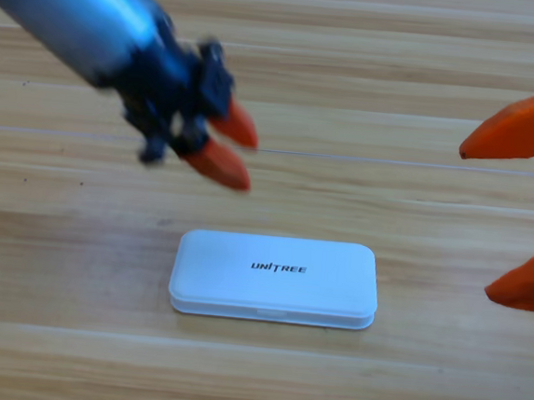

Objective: Clean up eraser and pencils

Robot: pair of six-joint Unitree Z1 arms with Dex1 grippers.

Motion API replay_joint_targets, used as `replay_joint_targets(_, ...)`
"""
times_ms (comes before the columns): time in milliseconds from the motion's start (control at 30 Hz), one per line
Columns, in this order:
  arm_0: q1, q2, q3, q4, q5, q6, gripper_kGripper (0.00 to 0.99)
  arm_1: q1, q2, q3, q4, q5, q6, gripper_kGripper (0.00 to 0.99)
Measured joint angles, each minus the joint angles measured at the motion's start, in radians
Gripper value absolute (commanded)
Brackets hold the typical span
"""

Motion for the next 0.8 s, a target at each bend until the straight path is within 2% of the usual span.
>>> replay_joint_targets(200,-0.014,-0.208,-0.118,0.14,0.0,-0.098,0.99,0.0,0.0,0.0,0.0,0.0,0.0,0.989)
replay_joint_targets(333,-0.083,-0.276,-0.133,0.147,-0.019,-0.117,0.99,0.0,0.0,0.0,0.0,0.0,0.0,0.989)
replay_joint_targets(567,-0.202,-0.275,-0.132,0.147,-0.079,-0.117,0.99,0.0,0.0,0.0,0.0,0.0,0.0,0.989)
replay_joint_targets(800,-0.25,-0.244,-0.131,0.147,-0.081,-0.131,0.99,0.001,0.0,0.0,0.0,0.0,0.0,0.989)
